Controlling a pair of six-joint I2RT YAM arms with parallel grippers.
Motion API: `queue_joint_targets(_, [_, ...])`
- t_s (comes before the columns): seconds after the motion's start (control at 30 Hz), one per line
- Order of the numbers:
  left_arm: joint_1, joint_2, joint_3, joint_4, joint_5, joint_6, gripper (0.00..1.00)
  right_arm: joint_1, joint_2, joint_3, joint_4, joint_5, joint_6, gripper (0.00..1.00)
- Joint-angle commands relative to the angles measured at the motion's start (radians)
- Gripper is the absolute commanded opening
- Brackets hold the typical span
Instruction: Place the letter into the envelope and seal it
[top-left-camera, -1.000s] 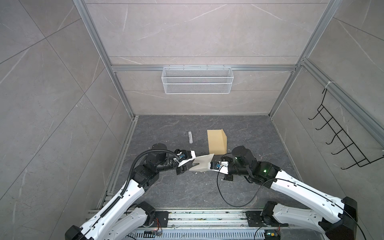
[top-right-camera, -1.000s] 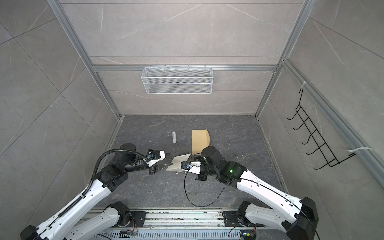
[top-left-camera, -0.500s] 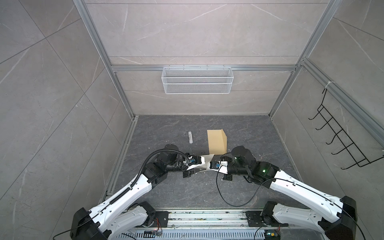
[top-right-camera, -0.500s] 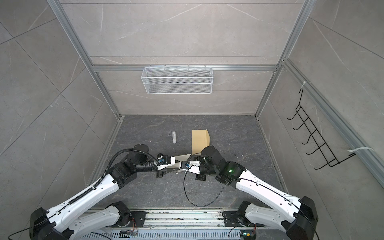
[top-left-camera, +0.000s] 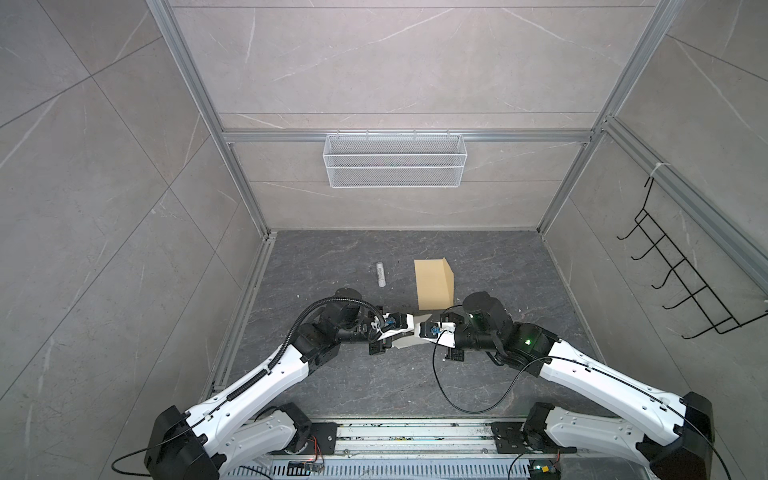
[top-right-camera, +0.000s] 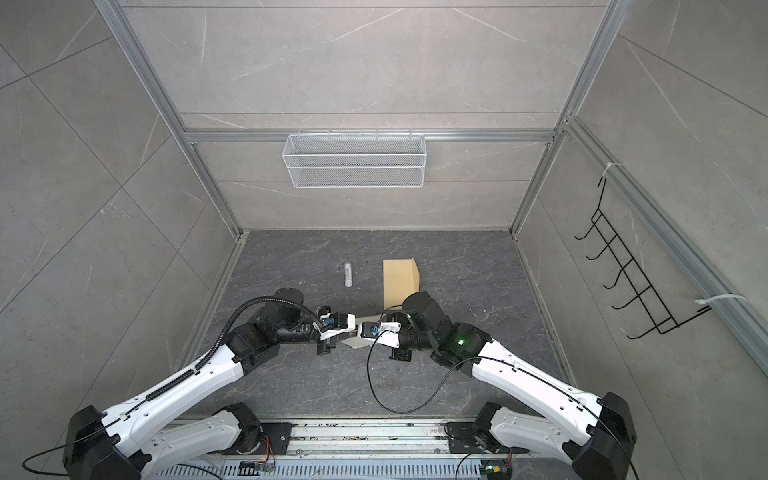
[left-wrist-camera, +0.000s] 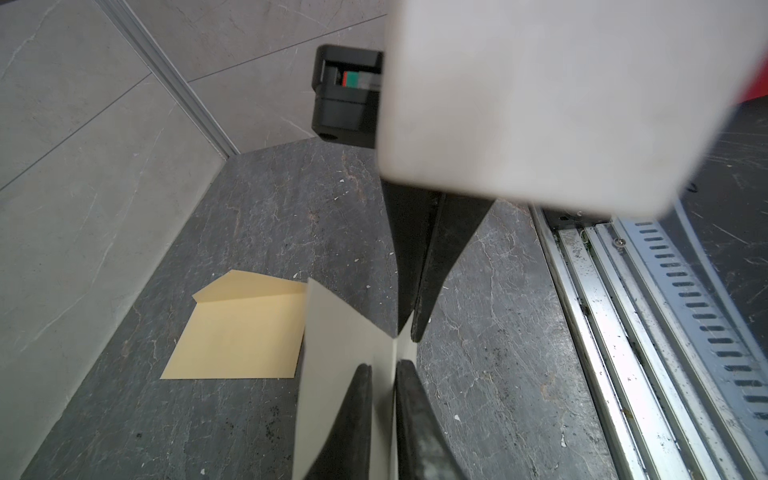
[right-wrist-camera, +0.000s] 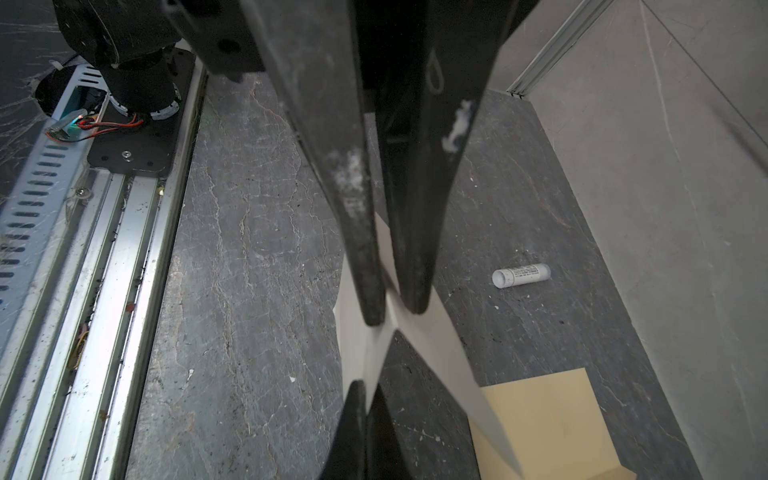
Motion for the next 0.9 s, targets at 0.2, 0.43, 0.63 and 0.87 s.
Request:
queue_joint_targets(0.2, [-0.003, 0.008, -0.005, 0.038, 0.014, 0.016, 0.00, 0.002, -0.014, -0.015, 0.021, 0.000, 0.018, 0.01])
queue_joint_targets(0.43, [-0.004, 0.002, -0.014, 0.034, 0.007, 0.021, 0.00, 0.002, -0.073, -0.030, 0.035, 0.053, 0.032, 0.22])
queue_joint_targets(0.63, [-0.004, -0.024, -0.039, 0.054, 0.005, 0.024, 0.00, 0.004, -0.181, -0.058, 0.059, 0.063, 0.047, 0.42])
queue_joint_targets(0.87, [-0.004, -0.031, -0.040, 0.068, 0.026, 0.020, 0.00, 0.003, -0.118, -0.030, 0.072, -0.005, 0.061, 0.48])
